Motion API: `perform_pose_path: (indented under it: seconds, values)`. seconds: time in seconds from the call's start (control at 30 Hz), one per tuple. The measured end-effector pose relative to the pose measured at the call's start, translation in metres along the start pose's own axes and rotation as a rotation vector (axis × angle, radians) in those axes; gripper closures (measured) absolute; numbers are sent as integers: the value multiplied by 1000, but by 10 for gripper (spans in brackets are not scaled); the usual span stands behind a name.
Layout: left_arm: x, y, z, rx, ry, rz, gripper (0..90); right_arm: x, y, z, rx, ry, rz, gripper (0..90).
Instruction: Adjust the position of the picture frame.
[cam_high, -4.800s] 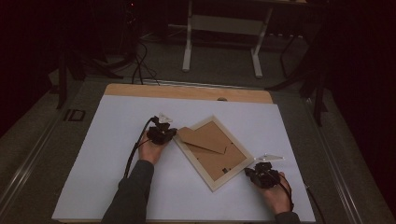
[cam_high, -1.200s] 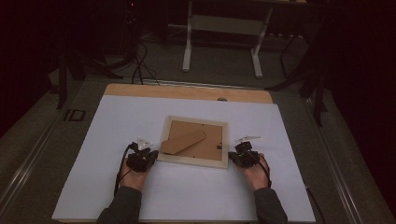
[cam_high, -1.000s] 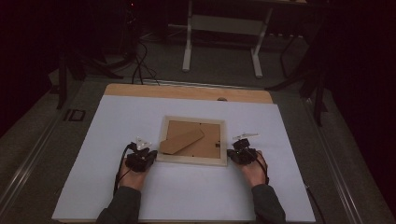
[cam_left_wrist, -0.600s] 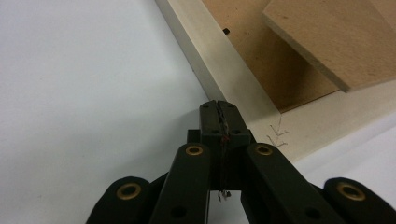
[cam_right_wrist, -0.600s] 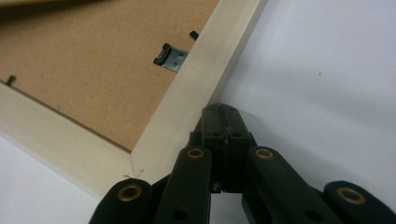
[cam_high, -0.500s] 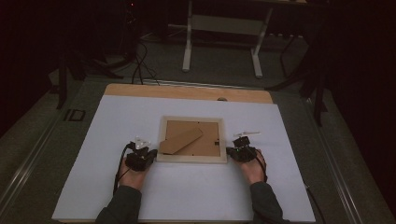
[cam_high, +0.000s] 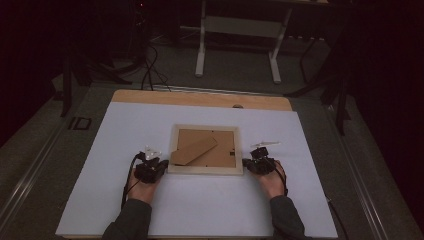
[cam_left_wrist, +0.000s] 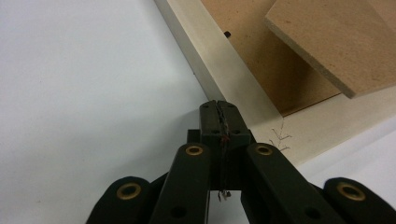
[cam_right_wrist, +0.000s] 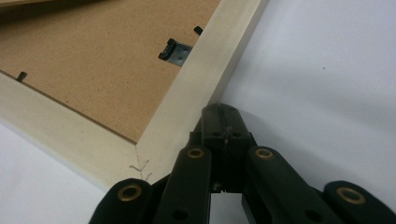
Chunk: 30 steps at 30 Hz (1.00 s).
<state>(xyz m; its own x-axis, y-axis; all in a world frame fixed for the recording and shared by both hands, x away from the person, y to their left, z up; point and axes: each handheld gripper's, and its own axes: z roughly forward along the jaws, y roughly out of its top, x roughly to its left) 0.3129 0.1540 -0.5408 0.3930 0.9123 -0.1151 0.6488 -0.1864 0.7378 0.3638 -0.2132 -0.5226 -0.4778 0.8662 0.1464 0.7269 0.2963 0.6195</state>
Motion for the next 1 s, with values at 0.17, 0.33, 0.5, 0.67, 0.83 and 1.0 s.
perform_pose_path:
  seconds: [0.17,0.33,0.5,0.67,0.83,1.0]
  values:
    - [5,1,1,0,-33,-9,900,4,-2,-1,-6,-26,-39,900]
    - [7,2,-1,3,-50,-19,889,6,-7,-5,-38,-38,-60,900]
    - [10,4,-4,-5,-66,-30,830,5,-18,-15,-72,-49,-81,895]
    - [11,6,-14,-30,-94,-52,786,-3,-23,-27,-109,-68,-66,849]
    - [14,8,-20,-49,-94,-64,752,-3,-22,-36,-140,-85,-81,838]
    - [19,9,-25,-60,-83,-87,716,-7,-23,-38,-145,-77,-76,819]
